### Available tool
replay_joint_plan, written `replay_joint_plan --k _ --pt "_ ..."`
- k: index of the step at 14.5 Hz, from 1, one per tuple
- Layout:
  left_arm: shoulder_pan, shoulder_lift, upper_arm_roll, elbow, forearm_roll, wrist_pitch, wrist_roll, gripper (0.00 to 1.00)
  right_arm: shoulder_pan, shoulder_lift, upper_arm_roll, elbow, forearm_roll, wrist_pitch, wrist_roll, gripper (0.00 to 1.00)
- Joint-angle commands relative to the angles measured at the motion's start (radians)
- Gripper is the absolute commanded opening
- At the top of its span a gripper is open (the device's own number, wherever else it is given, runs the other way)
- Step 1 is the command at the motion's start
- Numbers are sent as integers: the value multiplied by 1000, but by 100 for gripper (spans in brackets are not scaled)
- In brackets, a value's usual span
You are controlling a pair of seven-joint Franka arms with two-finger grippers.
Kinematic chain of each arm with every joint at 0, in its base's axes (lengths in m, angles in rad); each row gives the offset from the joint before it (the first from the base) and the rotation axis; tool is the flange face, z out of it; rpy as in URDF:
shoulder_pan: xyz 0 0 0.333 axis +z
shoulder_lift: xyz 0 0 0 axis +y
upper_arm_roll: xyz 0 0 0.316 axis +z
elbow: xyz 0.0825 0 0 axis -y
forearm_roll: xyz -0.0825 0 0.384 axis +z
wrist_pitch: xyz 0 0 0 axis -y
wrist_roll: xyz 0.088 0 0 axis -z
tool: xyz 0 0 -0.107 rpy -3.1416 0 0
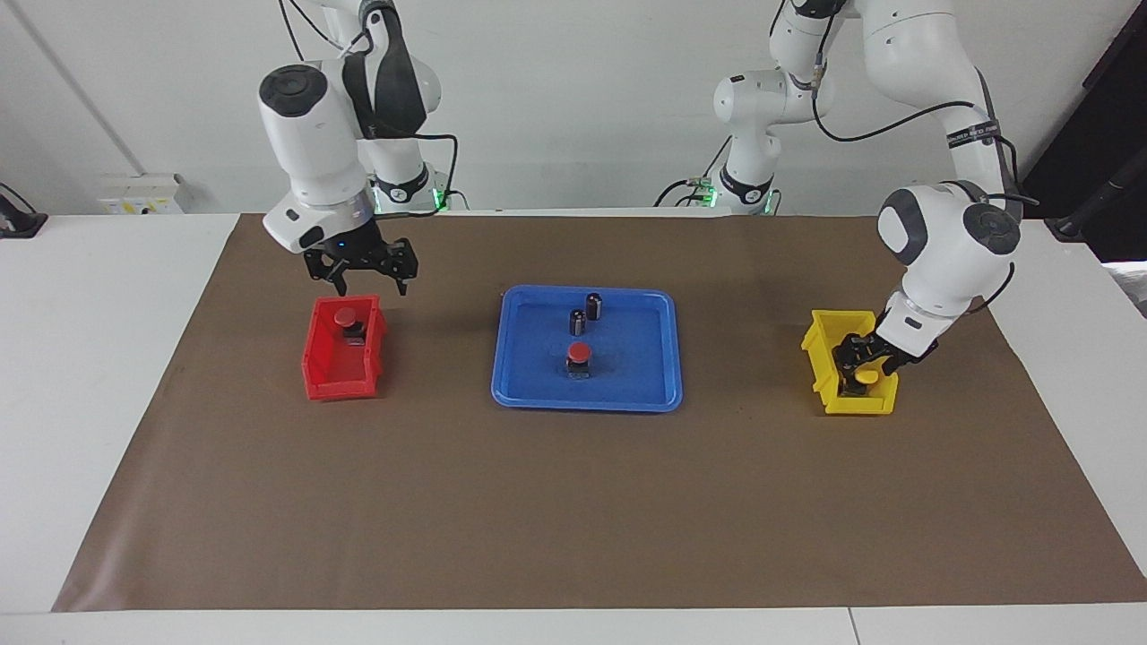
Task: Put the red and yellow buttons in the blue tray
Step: 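Release the red button in the tray while the left gripper grasps a yellow button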
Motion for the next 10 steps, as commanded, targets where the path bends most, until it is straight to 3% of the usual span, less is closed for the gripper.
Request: replay_joint_plan --k 1,2,3,5,6,9,10 --pt "2 -36 -3 -52 -2 34 7 46 -94 -64 12 -166 56 120 -161 88" --pt "2 -38 -2 -52 -2 32 7 18 -103 -55 11 -171 56 122 -171 85" --pt "7 -38 -3 -51 -2 32 8 2 -105 -35 11 -176 56 126 -183 81" --pt "4 -35 -2 -8 -2 -12 8 1 -110 -24 11 -196 56 158 -201 76" --pt "-4 -33 0 59 -1 -94 7 1 -120 -21 11 -199 56 166 -203 74" --pt "-59 -6 -5 402 69 -428 5 1 -122 18 11 -206 56 229 -205 70" --pt "-110 13 -3 455 70 -464 -27 1 -123 37 11 -208 56 237 -206 69"
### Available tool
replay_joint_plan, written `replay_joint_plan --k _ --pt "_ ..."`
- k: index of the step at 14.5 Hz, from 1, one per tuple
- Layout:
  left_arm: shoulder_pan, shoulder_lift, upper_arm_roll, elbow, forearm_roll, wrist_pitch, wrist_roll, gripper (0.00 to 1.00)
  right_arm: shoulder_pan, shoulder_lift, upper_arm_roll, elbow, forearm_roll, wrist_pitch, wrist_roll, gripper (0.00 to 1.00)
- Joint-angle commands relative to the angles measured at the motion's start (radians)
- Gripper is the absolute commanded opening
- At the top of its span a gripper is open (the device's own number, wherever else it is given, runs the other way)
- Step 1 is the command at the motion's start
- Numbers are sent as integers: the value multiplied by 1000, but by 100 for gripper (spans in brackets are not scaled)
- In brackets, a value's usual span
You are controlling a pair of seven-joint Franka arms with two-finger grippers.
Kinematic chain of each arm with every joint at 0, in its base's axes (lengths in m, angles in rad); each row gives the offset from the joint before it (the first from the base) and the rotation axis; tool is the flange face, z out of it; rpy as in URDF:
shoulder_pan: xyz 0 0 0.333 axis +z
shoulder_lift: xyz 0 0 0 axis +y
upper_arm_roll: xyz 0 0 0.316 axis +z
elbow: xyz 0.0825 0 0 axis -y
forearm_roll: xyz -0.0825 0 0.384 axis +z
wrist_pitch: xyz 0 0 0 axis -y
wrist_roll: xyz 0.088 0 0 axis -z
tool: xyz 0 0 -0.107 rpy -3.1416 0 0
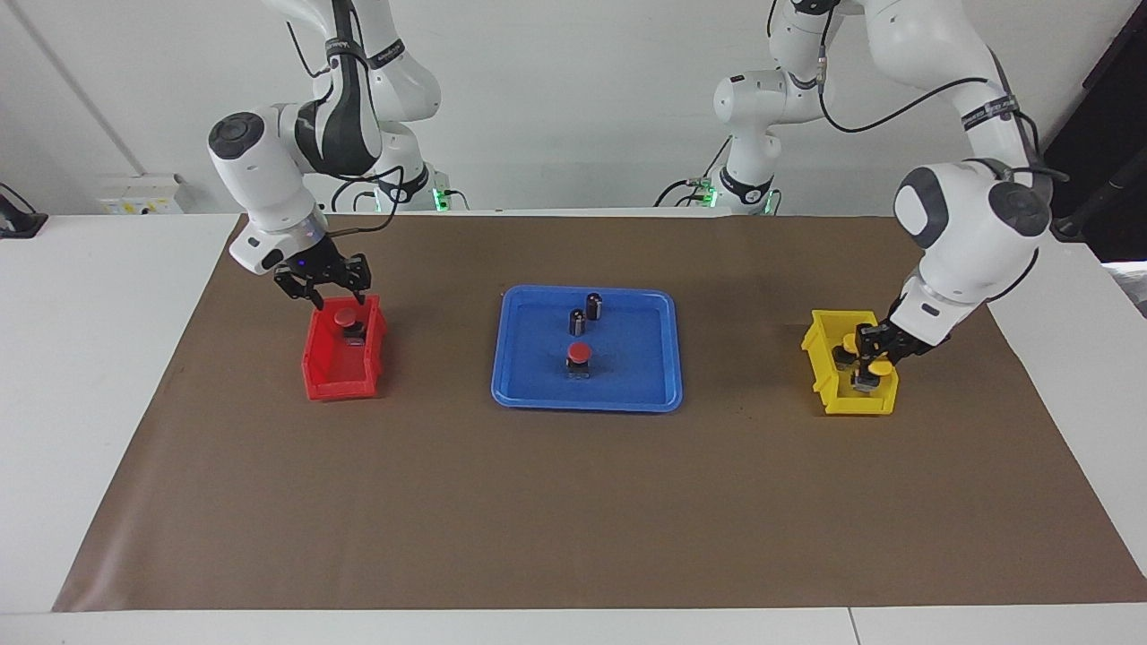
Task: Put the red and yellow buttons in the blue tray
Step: 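Carry the yellow button to the tray while the right gripper grasps a red button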
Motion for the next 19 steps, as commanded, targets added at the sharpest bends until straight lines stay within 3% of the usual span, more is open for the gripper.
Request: replay_joint_plan --k 1,3,6,12,18,19 --pt "-153 36 5 162 33 -115 -145 1 -23 37 10 -11 19 54 -34 67" --pt "-285 9 0 49 24 -18 -334 1 -20 45 10 -11 19 62 -33 65" --pt "-434 2 -2 -80 -55 86 -467 1 -26 51 10 -12 19 78 -62 61" --pt "-571 61 -2 -157 -128 306 -563 1 -33 47 10 -32 16 78 -83 59" --pt "-631 130 -2 -156 -128 352 -637 2 -35 40 10 -61 16 110 -85 57" --pt "-640 133 0 -156 -128 352 -649 17 -33 39 10 -67 16 110 -85 56"
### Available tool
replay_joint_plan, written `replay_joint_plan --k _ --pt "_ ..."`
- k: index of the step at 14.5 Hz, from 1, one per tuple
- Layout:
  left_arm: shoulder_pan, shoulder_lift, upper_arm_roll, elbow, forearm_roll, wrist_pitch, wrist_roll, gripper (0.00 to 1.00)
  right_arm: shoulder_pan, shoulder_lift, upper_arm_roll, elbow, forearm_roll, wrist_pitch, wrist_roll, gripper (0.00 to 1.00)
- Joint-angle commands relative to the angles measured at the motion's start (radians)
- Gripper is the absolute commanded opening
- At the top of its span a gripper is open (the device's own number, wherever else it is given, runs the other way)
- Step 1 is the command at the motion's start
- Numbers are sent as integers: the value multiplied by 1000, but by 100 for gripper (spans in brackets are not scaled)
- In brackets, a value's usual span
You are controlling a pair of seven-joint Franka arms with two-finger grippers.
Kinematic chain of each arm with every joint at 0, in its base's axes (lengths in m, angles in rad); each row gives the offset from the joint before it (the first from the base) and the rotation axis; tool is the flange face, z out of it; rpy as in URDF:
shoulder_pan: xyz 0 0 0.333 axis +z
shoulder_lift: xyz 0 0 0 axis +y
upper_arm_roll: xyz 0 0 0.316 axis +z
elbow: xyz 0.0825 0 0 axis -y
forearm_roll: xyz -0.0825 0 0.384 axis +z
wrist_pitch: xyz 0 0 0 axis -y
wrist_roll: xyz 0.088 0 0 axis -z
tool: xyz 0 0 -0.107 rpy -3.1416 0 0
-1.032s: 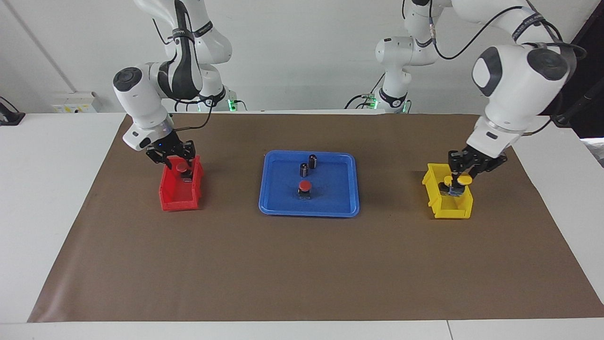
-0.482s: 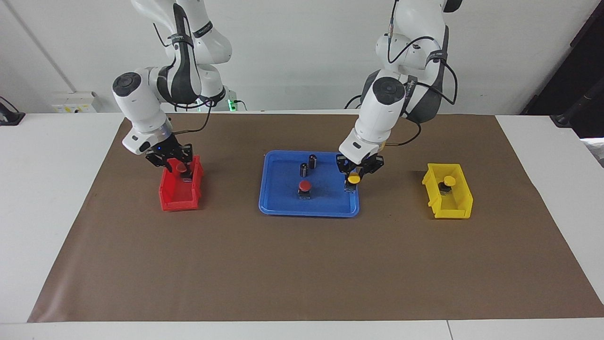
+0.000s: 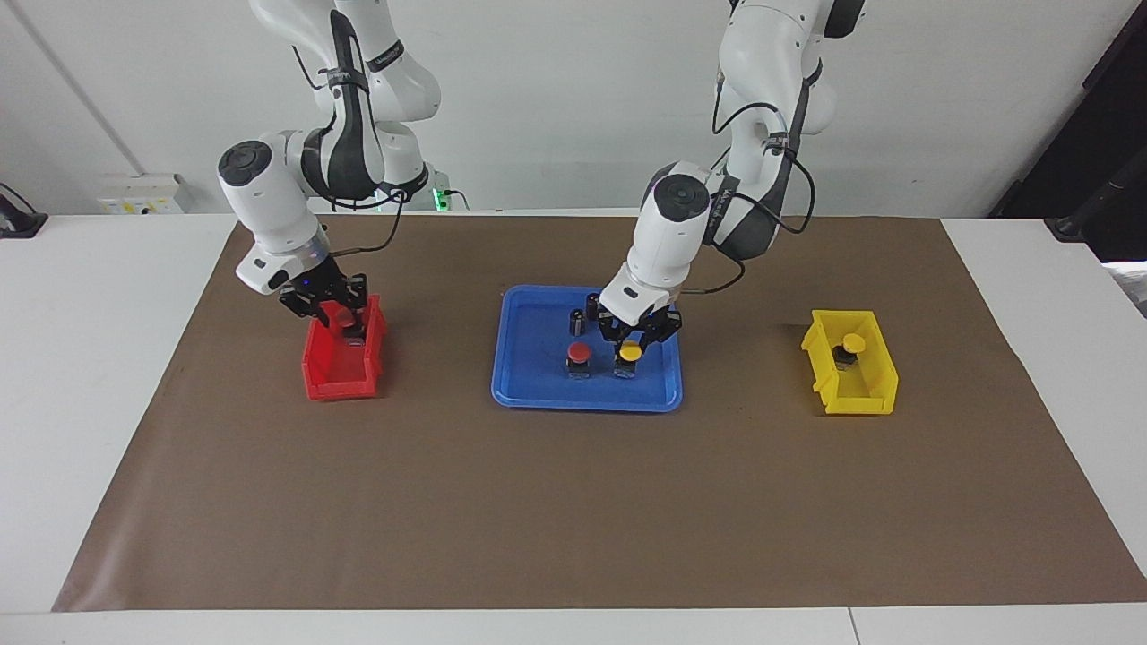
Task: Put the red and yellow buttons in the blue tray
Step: 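Carry the yellow button to the tray while the right gripper grasps a red button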
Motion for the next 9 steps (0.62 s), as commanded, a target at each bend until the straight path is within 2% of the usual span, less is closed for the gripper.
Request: replay_joint_plan --k 1,2,3,5,7,9 --pt "-37 0 20 -5 -18 14 -45 68 -17 -15 10 -26 16 19 -34 56" --pt "-37 1 24 1 -13 4 -49 98 -19 -17 10 -26 16 18 -34 56" --pt "-35 -5 27 12 -12 -13 -49 100 -19 -18 10 -30 16 16 -34 56" --pt "3 -32 31 99 -4 -166 -39 100 -19 -24 10 -39 16 19 -36 54" --pt "81 -60 37 170 -1 -280 8 99 -19 -24 10 -39 14 18 -39 42" --pt "197 -89 43 167 0 -321 146 100 -19 -18 9 -23 3 4 -42 29"
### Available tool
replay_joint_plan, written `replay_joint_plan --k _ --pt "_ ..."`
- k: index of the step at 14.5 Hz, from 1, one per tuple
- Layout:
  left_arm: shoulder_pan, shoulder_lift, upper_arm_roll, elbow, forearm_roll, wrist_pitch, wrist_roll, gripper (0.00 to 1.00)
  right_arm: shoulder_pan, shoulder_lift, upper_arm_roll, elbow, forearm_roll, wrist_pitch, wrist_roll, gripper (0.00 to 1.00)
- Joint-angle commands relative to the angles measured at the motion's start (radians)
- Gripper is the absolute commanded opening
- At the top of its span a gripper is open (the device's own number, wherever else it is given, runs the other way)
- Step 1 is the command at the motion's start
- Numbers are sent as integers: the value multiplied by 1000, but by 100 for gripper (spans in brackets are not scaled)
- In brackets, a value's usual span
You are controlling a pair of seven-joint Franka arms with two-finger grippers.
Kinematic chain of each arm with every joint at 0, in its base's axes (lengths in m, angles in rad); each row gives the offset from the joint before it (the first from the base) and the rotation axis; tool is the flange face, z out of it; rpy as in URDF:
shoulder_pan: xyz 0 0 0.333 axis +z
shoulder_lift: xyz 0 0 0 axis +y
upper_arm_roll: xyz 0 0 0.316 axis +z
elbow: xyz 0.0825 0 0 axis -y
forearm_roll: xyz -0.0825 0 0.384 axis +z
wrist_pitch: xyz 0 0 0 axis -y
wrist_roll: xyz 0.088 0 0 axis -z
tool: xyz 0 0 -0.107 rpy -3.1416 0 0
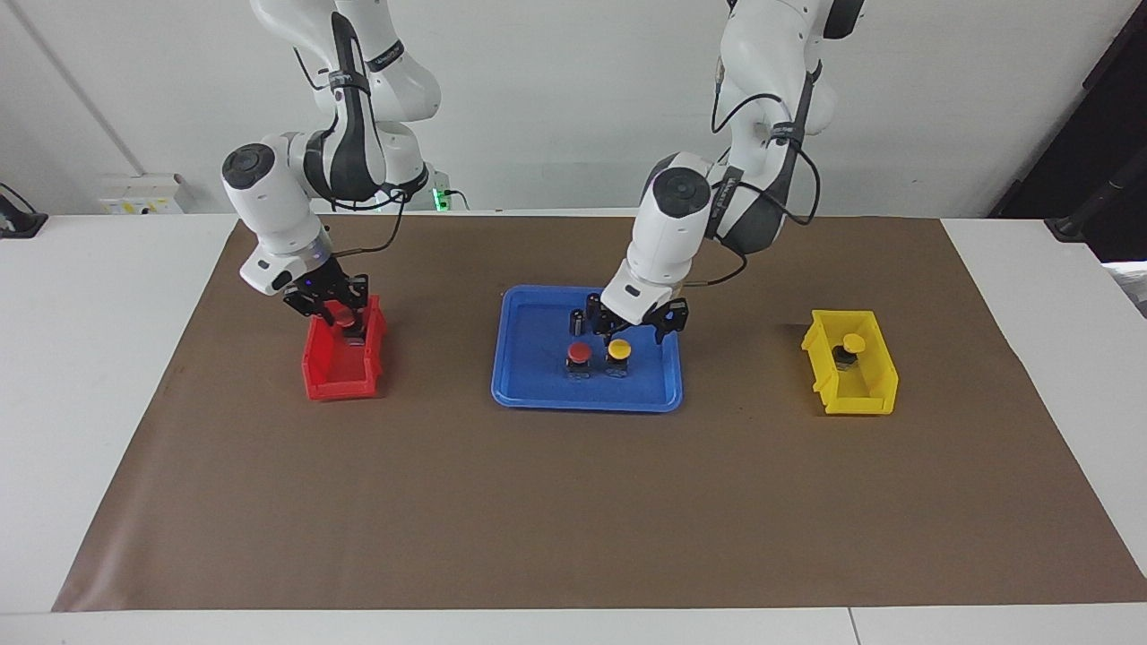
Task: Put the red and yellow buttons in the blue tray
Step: 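Carry the yellow button to the tray while the right gripper grasps a red button, then release the yellow button while the right gripper carries the red button toward the tray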
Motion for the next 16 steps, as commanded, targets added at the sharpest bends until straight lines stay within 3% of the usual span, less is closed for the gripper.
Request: replay_joint_plan --k 1,3,5,8,10,12,16 --pt "161 -40 11 4 7 -73 166 100 -19 -13 9 10 1 -4 -40 27" --pt "255 -40 13 -2 88 -66 276 100 -21 19 9 109 1 -106 -38 27" --pt "341 -44 15 -33 93 -63 352 100 -14 55 10 247 1 -237 -30 27" --pt "451 -87 15 -137 93 -14 487 82 12 123 33 464 5 -393 73 28" --pt "472 -109 15 -197 93 34 493 75 114 192 50 633 4 -496 257 28" --pt "513 -132 15 -258 93 74 534 71 226 233 52 698 4 -475 479 28" --pt "538 -170 15 -361 93 166 548 71 435 305 52 689 2 -276 777 28"
